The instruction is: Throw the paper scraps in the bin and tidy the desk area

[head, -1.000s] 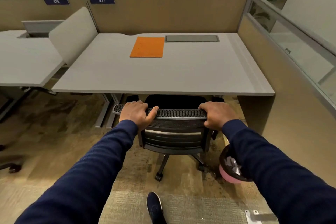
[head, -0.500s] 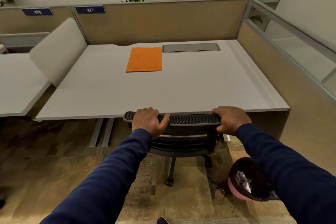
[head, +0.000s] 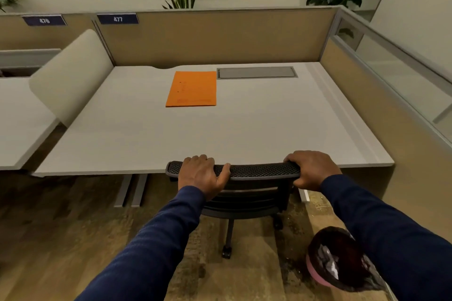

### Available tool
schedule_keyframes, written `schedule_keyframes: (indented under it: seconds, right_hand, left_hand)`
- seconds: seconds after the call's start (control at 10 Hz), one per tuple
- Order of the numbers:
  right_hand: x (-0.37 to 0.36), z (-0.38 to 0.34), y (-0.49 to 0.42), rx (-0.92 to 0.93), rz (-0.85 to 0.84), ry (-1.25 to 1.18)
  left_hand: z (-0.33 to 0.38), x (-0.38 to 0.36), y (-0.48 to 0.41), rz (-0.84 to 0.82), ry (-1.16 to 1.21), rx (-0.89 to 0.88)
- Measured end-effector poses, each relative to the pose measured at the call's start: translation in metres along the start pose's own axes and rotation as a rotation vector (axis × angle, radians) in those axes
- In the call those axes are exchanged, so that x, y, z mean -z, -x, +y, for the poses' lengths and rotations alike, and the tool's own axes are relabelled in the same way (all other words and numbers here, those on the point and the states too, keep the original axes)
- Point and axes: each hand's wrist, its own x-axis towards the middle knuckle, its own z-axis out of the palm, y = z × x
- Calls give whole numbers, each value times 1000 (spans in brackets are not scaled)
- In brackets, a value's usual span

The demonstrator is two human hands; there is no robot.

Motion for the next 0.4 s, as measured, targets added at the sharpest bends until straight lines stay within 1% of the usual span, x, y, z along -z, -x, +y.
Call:
schedule_keyframes:
  seconds: [0.2,0.3,0.4]
  right_hand:
    - [9,5,3,75,19,-24]
    - [7,6,3,24,66,-175]
    - [4,2,-4,0,140,-226]
  left_hand:
    - [6,7,-4,-59,-48,-1]
    - [1,6,-8,-95,-46,-53]
    - [-3,10,-16,-190,53,-62]
